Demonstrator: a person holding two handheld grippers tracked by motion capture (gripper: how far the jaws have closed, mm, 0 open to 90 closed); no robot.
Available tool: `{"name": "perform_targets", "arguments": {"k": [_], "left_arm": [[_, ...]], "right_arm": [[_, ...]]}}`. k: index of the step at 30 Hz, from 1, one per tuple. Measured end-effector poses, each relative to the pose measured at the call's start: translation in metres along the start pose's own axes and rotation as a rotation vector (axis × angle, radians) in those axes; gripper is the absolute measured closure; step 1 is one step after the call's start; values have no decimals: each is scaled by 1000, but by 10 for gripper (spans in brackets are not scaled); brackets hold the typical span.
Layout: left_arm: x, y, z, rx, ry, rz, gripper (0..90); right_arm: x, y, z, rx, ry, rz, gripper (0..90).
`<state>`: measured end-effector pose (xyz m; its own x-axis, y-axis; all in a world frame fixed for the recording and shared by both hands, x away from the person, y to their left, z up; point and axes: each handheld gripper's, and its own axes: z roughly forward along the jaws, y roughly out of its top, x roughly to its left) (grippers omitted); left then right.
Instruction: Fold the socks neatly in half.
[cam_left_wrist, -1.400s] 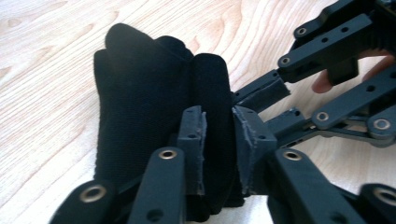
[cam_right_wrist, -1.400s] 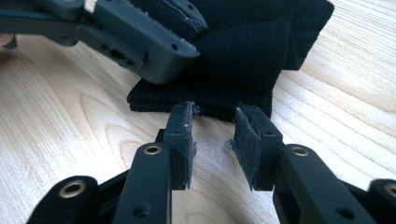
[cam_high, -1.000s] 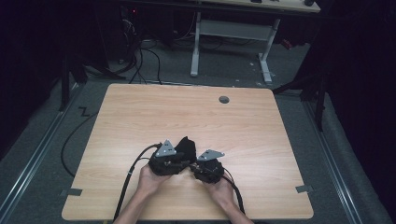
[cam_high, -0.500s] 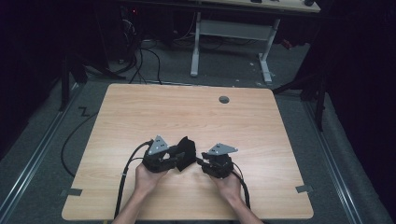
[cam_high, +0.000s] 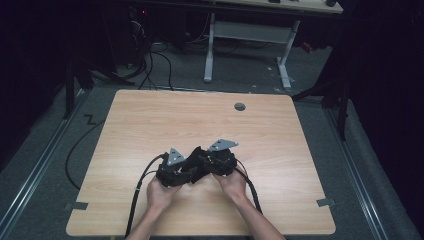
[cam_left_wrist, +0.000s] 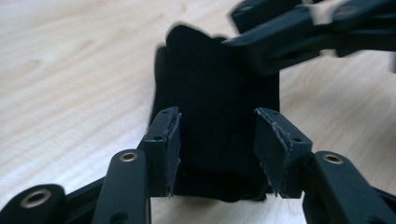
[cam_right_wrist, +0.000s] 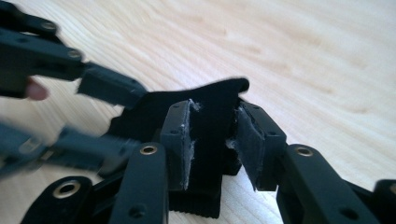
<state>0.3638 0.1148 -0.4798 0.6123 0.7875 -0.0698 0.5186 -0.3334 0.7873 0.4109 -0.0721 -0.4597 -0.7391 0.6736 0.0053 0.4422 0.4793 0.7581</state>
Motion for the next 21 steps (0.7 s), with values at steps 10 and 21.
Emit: {"name": "perform_targets", "arguments": {"k": [10, 21], "left_arm": [[0, -9, 5, 45, -21, 8, 476], [10, -5, 13, 41, -52, 11, 486]], "right_arm": [[-7, -24, 10, 75, 45, 41, 624], [-4, -36, -4, 58, 13, 70, 609]]}}
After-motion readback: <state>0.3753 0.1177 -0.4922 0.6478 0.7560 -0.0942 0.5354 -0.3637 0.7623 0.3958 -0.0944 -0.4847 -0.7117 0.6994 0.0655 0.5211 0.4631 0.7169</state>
